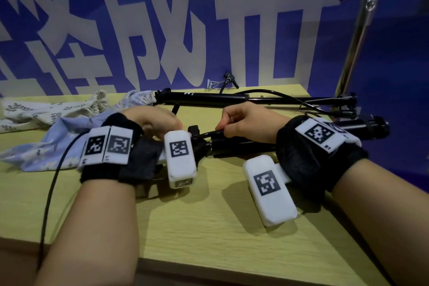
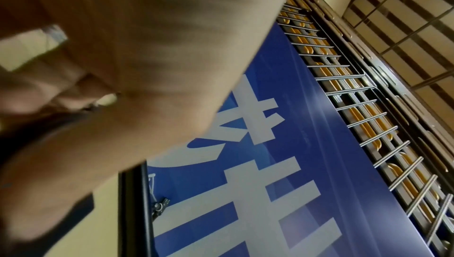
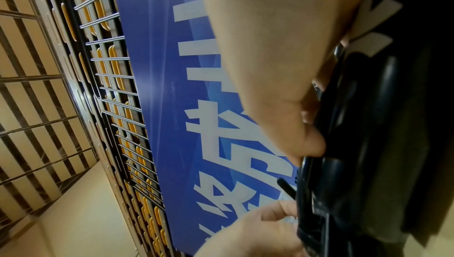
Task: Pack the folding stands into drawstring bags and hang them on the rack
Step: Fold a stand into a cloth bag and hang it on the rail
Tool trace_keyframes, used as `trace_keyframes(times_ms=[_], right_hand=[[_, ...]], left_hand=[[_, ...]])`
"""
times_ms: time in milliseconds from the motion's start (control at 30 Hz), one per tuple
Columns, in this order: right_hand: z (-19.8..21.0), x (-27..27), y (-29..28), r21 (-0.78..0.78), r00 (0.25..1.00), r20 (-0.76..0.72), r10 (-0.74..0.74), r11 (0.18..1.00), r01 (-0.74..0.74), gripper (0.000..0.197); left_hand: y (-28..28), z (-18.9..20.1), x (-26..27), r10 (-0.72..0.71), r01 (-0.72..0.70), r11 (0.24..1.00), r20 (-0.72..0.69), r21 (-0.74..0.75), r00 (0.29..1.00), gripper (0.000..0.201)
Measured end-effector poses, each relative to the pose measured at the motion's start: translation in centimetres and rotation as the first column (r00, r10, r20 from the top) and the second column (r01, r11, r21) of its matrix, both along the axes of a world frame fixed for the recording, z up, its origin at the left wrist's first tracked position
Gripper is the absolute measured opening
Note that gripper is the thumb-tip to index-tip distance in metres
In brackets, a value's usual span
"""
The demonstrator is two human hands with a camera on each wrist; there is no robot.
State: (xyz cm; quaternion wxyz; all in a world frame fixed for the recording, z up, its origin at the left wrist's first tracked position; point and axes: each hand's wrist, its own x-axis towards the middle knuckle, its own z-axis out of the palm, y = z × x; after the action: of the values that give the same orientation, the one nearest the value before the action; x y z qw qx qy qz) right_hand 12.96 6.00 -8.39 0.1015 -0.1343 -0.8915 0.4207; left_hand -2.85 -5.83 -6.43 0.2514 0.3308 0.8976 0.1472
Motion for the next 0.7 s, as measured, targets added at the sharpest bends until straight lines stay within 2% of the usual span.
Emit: trace_keyframes(times_ms=[100,133,200,267,333,367,433,567,700], right_hand=[[0.0,0.2,0.1,-0.029,1.0,0.009,0.005,1.0,-0.005,0.013],[0.0,0.2,0.1,-0.033,1.0,0.007,0.006,0.999,-0.006,0.014],[0.0,0.3,0.1,-0.034,1.0,0.009,0.003,0.999,-0.002,0.014],[-0.1,0.3,0.0,-0.031,1.0,0.015,0.003,1.0,-0.002,0.014],[0.0,0.4,0.0,-0.036,1.0,0.018,0.006,0.999,-0.005,0.014],[0.0,0.5,0.0,-0.042,1.0,0.02,0.007,0.999,-0.006,0.014],[0.1,0.5,0.0,-0.043,1.0,0.023,0.008,0.999,-0.007,0.015],[0.2,0.6,-0.1,-0.033,1.0,0.029,0.007,0.999,-0.006,0.016],[0.4,0.8,-0.2,-0.033,0.999,0.045,0.01,0.999,-0.009,0.017]], left_hand=[[0.3,-0.4,-0.1,0.114,-0.123,0.987,0.087,0.101,0.99,0.015],[0.5,-0.6,-0.2,0.155,-0.174,0.969,0.113,0.176,0.981,0.016],[0.7,-1.0,-0.1,0.242,-0.338,0.868,0.283,0.363,0.928,0.016],[0.8,-1.3,0.1,0.232,-0.448,0.752,0.441,0.483,0.867,0.015],[0.9,-1.7,0.1,0.205,-0.488,0.666,0.491,0.564,0.847,0.017],[1.0,-1.8,0.1,0.199,-0.488,0.642,0.486,0.592,0.851,0.018],[1.4,-2.0,0.3,0.195,-0.45,0.64,0.435,0.623,0.879,0.021],[2.0,-2.4,0.9,0.189,-0.288,0.717,0.221,0.635,0.957,0.027],[2.2,-2.7,0.8,0.182,-0.205,0.74,0.103,0.64,0.978,0.033]])
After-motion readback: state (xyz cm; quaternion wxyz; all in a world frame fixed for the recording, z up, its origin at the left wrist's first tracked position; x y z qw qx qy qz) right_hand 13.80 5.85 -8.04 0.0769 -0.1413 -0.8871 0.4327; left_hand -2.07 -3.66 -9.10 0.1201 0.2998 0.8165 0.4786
